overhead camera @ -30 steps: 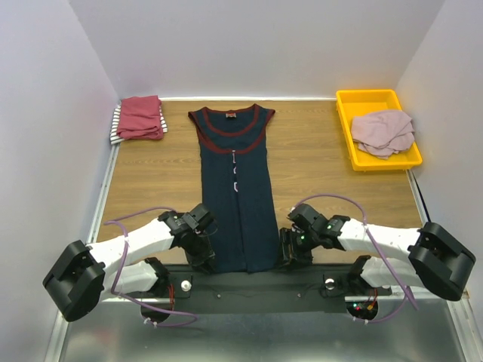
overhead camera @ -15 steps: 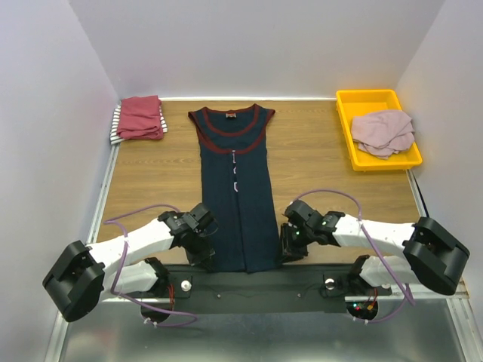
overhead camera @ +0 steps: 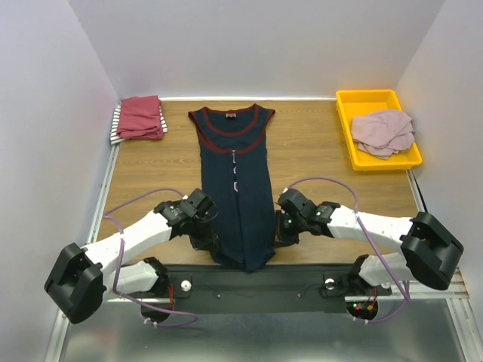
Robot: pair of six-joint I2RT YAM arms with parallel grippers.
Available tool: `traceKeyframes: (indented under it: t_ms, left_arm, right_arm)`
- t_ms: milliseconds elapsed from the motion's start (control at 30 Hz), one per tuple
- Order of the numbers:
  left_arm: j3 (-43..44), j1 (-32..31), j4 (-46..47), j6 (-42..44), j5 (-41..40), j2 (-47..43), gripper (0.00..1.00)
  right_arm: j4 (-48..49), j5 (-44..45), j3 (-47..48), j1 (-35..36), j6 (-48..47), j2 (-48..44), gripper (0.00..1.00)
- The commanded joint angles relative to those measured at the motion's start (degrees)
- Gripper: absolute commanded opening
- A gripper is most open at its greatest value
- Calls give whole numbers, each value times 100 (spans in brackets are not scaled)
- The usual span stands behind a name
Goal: Fold and stack the tank tops
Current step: Fold the tank top
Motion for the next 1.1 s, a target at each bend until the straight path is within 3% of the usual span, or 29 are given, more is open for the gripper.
traceKeyframes:
  t_ms: [0,567,1067]
  left_arm:
    - [387,360,147,384,-133,75,0]
    - [1574,1600,841,1254,-81,901,0]
    - [2918,2347,1430,1755,-54,2342,0]
  right_arm:
    - [96,268,476,-7,-98,128,9]
    - [96,593,2138,-1149,-871,1024,3]
    - [280,707,3570,-1668,-1407,2474,2]
